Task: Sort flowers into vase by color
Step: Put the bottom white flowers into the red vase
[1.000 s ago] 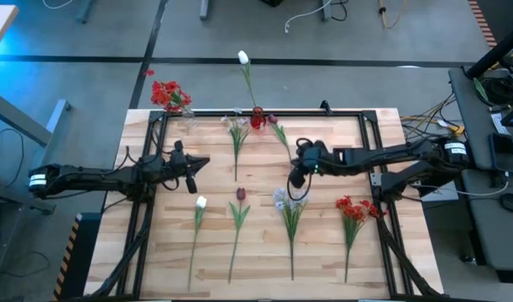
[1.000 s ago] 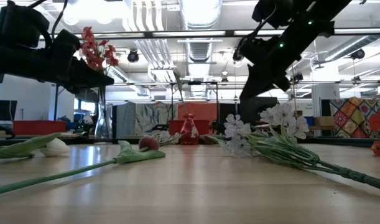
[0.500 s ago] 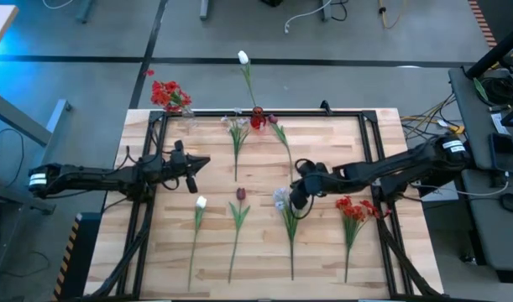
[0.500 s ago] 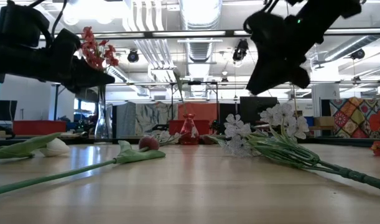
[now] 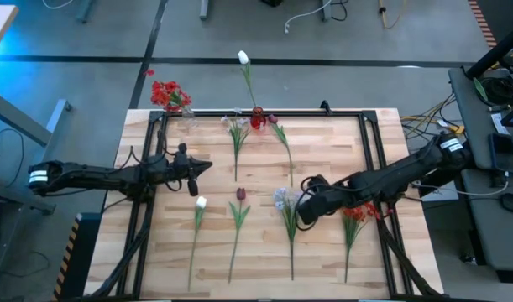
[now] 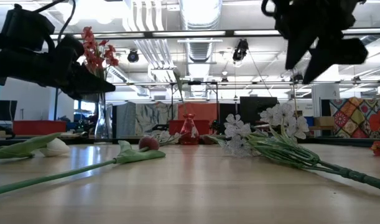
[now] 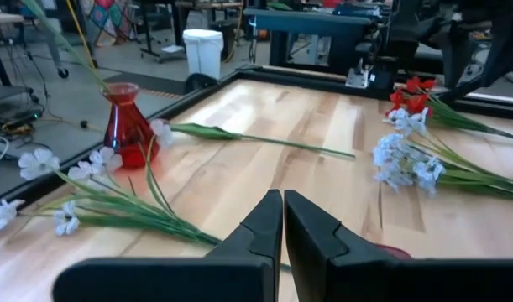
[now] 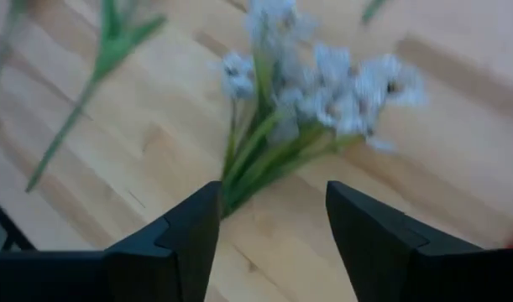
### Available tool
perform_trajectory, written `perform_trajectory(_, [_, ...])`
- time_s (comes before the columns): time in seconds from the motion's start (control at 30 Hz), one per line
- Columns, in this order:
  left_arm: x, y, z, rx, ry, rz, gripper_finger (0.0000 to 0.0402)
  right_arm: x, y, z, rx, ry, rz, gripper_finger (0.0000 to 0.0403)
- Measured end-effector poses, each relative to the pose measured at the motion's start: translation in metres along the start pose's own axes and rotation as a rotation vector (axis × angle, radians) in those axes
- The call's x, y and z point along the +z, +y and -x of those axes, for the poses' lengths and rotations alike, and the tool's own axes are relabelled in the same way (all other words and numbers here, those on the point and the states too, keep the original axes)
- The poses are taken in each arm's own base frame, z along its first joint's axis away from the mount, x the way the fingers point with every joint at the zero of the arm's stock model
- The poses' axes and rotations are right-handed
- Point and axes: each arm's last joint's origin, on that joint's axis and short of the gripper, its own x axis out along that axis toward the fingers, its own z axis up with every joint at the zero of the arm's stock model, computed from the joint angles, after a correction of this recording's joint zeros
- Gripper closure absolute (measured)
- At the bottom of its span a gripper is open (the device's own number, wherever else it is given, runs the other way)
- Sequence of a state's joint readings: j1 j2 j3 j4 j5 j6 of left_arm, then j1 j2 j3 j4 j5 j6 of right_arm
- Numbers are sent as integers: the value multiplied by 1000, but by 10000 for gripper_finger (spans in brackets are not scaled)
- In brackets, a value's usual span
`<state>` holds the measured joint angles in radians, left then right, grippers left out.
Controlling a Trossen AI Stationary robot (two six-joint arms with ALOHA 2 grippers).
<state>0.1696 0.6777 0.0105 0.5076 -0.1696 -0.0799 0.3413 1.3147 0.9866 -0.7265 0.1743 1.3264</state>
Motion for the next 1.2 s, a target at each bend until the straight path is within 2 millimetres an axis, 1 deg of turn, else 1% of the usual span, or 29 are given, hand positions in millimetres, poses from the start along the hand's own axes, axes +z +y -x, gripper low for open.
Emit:
perform_trajectory(0.13, [-2, 0, -1, 2, 21, -18, 402, -6, 4, -21, -40, 92, -34, 176])
perform_trajectory(0.43, [-3, 0, -4, 2, 22, -19, 402, -13, 26, -77, -141, 199, -80, 126])
perform_trajectory(0.57, [-4, -1, -5, 0, 24, -21, 402, -13, 43, -96, -158, 213, -79, 120])
perform_trajectory(0.7, [-4, -1, -5, -2, 23, -22, 402, -11, 55, -112, -175, 225, -84, 127])
perform_trajectory(0.83, [-4, -1, -5, -2, 25, -22, 402, -10, 55, -127, -213, 251, -97, 148])
perform_trajectory(0.97, [-4, -1, -5, 0, 30, 8, 402, -8, 54, -132, -246, 254, -95, 187])
perform_trajectory(1.03, [-5, 0, -6, 4, 40, 28, 401, -5, 53, -132, -248, 262, -81, 217])
perform_trajectory(1.13, [-6, 0, -6, 6, 43, 30, 401, 0, 51, -128, -244, 265, -51, 273])
perform_trajectory(1.2, [-5, -1, -7, 8, 34, 27, 402, 3, 52, -126, -226, 225, -13, 313])
